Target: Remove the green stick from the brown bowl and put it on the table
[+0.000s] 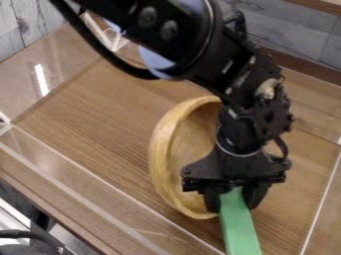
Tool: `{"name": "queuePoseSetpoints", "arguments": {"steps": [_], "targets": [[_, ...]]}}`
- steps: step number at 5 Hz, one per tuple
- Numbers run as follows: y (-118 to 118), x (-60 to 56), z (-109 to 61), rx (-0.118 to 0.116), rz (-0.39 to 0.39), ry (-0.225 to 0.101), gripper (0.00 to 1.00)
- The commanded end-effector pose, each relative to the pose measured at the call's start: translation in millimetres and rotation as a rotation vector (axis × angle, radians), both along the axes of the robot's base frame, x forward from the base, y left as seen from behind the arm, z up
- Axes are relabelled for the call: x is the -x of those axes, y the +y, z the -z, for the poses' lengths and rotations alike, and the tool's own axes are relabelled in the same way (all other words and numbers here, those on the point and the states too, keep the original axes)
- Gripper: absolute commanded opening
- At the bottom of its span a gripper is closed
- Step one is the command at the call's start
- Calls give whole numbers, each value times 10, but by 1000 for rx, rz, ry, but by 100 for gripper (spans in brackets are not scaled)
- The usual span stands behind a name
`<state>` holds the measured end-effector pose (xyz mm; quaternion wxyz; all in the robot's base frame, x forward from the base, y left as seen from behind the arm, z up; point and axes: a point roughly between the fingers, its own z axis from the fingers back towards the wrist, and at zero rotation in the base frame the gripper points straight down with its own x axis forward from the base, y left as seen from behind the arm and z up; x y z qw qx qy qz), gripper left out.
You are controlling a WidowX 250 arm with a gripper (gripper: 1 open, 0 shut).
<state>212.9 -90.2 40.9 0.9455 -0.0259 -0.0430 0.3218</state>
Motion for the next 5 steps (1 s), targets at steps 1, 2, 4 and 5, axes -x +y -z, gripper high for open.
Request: {"name": "queuePoseSetpoints", "arguments": {"steps": [1, 2, 4, 5], "targets": [[-70, -54, -89, 14, 29, -31, 0], [-82, -40, -87, 12, 38, -28, 0], [-100, -7, -85, 9, 50, -21, 0], [-103, 10, -89, 6, 53, -19, 0]]}}
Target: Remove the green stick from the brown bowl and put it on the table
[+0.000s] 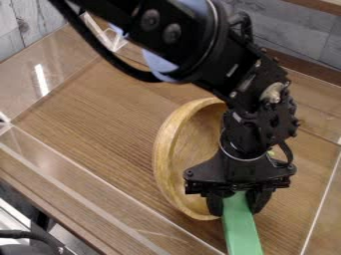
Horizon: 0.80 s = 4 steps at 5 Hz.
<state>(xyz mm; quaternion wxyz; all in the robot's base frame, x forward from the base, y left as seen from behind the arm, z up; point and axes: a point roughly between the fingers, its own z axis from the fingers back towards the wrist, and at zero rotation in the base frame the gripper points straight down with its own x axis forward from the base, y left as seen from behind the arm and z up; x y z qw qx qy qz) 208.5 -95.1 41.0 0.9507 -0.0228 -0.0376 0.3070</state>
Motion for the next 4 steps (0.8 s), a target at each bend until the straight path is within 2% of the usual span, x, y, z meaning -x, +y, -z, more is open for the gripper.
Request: {"name": "queuePoseSetpoints", "arguments": {"steps": [1, 4], "targets": [[-55, -18, -91, 7, 22, -28, 0], [-56, 20, -96, 0, 19, -22, 0]]}}
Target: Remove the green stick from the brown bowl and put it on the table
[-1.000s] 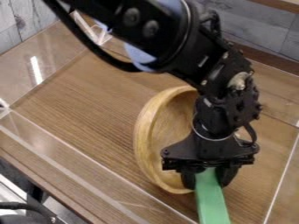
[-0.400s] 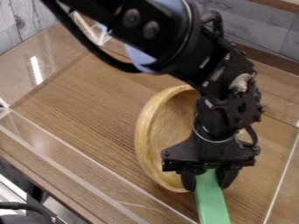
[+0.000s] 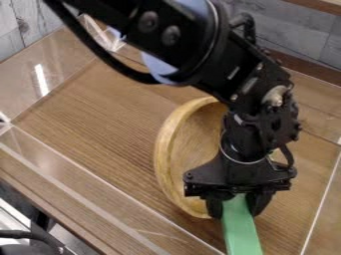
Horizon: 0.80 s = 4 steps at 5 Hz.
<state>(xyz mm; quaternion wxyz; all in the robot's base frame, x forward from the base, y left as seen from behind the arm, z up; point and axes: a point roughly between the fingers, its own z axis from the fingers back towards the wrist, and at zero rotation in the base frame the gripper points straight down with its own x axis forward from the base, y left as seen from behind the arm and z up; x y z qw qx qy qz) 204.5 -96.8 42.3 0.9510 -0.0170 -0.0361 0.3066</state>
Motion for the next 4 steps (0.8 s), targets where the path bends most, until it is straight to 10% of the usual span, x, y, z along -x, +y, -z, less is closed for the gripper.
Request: {"name": "queuePoseSetpoints", "arguments": {"steps": [1, 4], "targets": [[-27, -15, -137, 11, 20, -21, 100], [38, -67, -197, 10, 19, -35, 100]]}}
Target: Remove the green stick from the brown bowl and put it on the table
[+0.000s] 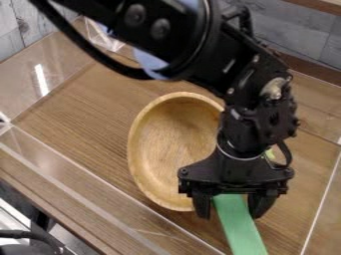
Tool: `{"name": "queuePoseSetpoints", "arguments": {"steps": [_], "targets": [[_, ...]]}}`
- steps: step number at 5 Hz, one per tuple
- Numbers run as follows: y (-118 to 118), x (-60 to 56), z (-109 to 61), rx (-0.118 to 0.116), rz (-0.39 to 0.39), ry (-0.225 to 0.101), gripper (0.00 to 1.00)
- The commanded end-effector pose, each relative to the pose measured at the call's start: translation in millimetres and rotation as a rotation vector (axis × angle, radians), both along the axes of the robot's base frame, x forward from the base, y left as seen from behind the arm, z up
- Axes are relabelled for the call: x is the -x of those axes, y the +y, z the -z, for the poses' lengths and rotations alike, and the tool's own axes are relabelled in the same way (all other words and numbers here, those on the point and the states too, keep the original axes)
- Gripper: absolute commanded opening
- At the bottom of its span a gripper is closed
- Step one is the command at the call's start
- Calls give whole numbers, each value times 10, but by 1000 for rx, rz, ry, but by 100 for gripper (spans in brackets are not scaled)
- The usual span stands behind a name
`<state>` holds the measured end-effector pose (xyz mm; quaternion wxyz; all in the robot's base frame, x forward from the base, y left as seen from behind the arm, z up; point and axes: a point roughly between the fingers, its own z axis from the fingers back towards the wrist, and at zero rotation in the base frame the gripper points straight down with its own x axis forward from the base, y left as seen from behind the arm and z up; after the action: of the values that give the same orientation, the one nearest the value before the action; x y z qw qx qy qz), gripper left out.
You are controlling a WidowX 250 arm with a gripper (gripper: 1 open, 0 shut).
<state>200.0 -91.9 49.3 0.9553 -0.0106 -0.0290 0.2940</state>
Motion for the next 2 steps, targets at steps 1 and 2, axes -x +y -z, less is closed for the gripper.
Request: {"name": "queuePoseSetpoints", "arguments": {"steps": [1, 2], "targets": [[7, -124, -129, 17, -10, -54, 0], [26, -135, -150, 18, -13, -56, 0]]}}
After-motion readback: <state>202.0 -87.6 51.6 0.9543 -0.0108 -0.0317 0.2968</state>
